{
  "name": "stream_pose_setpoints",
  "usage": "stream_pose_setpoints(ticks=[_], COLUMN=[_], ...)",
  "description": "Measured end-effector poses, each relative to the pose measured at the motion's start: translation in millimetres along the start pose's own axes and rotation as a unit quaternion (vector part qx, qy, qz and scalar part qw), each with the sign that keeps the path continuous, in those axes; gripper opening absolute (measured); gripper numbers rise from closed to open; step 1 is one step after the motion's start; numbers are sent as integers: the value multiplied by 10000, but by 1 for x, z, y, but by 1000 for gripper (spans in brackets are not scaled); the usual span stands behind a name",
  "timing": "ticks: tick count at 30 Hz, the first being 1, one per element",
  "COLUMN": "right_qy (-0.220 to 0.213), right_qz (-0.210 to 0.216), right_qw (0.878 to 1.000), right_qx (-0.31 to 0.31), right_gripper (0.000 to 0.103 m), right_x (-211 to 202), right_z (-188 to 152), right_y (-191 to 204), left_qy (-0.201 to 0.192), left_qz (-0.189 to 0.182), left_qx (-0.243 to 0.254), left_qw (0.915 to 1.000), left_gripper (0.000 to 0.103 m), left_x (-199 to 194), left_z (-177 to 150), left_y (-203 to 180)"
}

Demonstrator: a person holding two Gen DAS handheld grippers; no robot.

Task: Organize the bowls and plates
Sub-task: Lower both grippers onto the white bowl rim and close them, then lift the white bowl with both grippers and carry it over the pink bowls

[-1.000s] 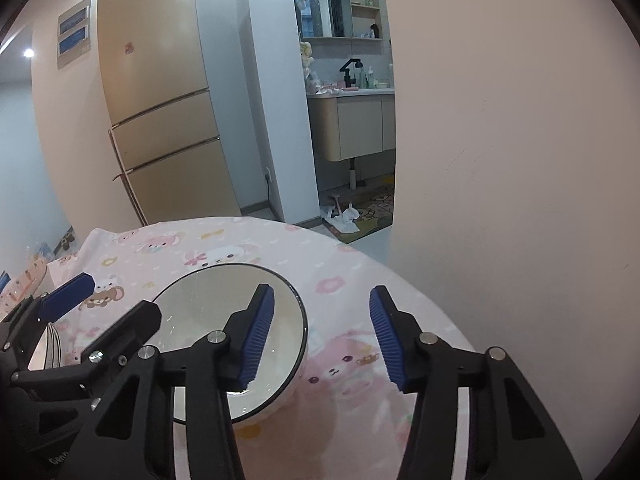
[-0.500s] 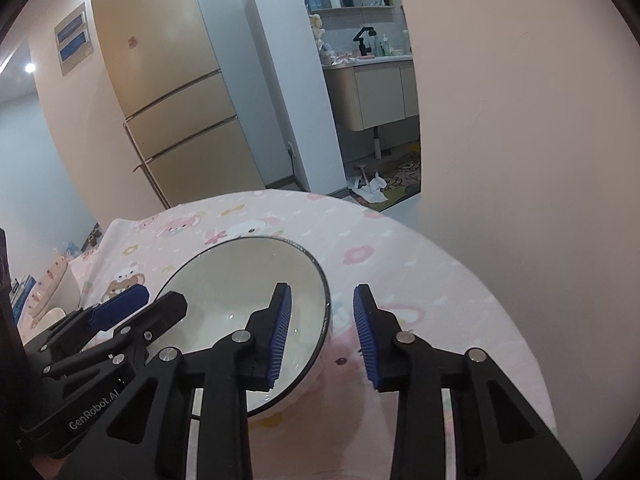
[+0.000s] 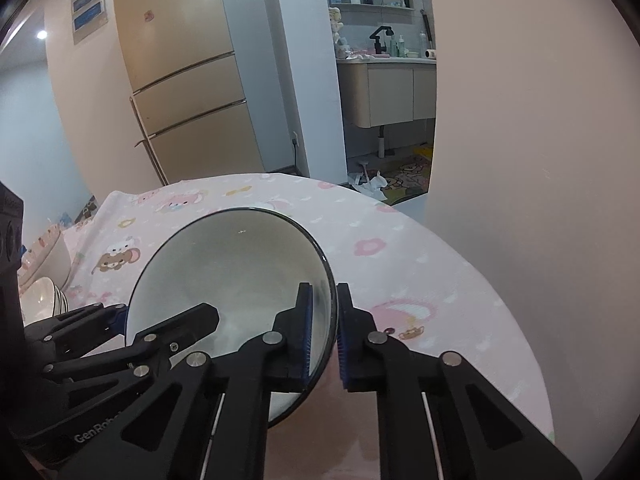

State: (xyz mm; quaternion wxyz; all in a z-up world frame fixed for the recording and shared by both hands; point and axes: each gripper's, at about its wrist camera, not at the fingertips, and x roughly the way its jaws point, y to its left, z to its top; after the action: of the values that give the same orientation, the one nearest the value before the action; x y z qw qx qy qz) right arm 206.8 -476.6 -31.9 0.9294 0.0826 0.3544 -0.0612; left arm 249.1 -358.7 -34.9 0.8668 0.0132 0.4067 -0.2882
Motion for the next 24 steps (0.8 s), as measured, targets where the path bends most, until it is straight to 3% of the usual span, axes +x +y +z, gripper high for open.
stream_pose_setpoints(ticks=[3,11,24], right_qy=[6,-25,-140], right_qz=[-56,81,-16], right_qw=[10000,9999,9998], right_qx=[-35,90,-113], right_gripper=[10,9,9], right_x=[-1,-4,-27], right_z=[-1,1,9], right_y=[2,1,27], left_qy=[-43,-44,-145], left_qz=[85,334,383], left_qx=[78,164,-55], left_qw=[9999,9993,9991], left_gripper=[22,18,13], left_x=[-2,-7,-49], left_z=[-1,-3,16], left_y=[-5,-8,6])
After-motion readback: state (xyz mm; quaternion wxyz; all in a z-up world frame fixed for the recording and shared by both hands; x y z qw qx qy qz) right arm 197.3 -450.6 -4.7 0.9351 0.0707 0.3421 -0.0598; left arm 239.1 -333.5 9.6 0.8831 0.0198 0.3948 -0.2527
